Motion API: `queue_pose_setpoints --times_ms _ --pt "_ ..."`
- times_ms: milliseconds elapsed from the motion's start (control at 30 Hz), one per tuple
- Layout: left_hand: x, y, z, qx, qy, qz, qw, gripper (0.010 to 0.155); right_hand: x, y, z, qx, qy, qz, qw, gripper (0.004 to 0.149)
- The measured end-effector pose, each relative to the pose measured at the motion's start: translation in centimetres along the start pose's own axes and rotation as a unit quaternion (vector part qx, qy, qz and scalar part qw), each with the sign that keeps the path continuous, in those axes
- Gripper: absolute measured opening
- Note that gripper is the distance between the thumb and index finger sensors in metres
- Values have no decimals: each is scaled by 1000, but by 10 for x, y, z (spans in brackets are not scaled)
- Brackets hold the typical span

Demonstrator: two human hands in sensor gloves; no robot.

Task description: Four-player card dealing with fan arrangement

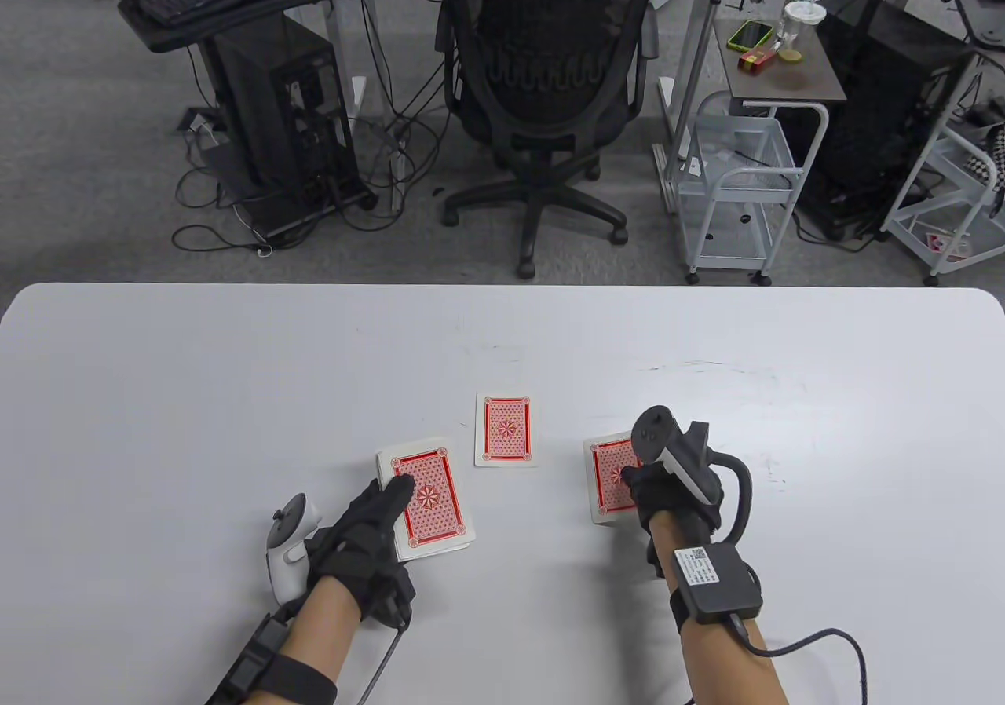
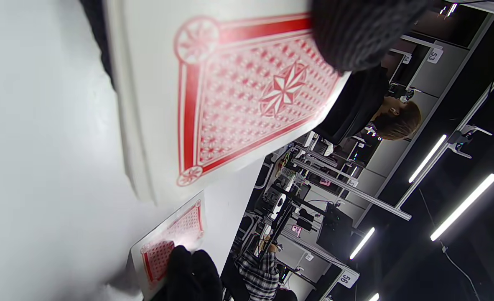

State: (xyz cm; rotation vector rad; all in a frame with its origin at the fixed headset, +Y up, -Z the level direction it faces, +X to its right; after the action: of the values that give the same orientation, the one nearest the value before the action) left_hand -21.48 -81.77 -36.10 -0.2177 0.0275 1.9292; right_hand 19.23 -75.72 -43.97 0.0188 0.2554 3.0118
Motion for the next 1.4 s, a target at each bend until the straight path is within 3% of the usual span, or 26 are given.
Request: queue_pose_setpoints --times_ms 133,267,333,400,467,533,667,733,833,933,1000,1100,1233,1400 --pt "3 3 3 9 -11 7 1000 54 -2 -8 7 -15 6 -4 1000 77" --pt "5 -1 4 2 -13 10 1000 55 19 -27 25 -35 -59 -119 991 74" --pt "5 -5 4 -6 -13 11 1000 54 40 -32 35 -40 -123 -220 967 72" --pt "3 -12 4 -30 -8 12 999 54 75 -31 46 -20 -199 -331 922 70" --pt "2 -19 5 -43 -5 8 999 54 105 -24 54 22 -257 -368 893 71" --pt "1 -26 7 -58 -4 3 998 54 128 -14 61 45 -287 -364 885 74" --pt "-1 -34 12 -59 3 -24 998 54 142 0 69 2 -257 -339 905 68" --pt "-1 -33 10 -65 -3 -41 997 54 138 3 69 -6 -259 -342 903 65" --pt "1 -30 9 -67 -2 -41 997 55 128 11 67 -23 -242 -408 880 67" --pt "5 -26 8 -68 -6 -28 997 54 117 14 63 -1 -244 -468 849 66" --pt "10 -18 9 -42 -11 -25 999 54 107 11 62 -18 -231 -499 835 66" --pt "17 -1 11 -9 -16 -35 999 53 95 6 60 -32 -225 -473 851 68" --pt "20 22 11 34 -7 -41 999 53 93 12 58 -21 -215 -362 907 75" --pt "18 29 11 45 2 -48 998 54 114 29 59 26 -193 -195 961 80"
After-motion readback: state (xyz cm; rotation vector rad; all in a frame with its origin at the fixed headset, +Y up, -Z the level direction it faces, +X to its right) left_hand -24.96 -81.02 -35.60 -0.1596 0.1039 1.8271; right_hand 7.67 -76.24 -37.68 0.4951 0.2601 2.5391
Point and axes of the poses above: the tracker on the back of each hand, its own x axis roughly to the thumb side, its own z axis roughly from the fingertips to the wrist, y = z × x, the point moved 1 cm from there along -z, roughly from the wrist to the fingertips, and after that the axes turned 15 degrees about -y, right-handed, at the moved point
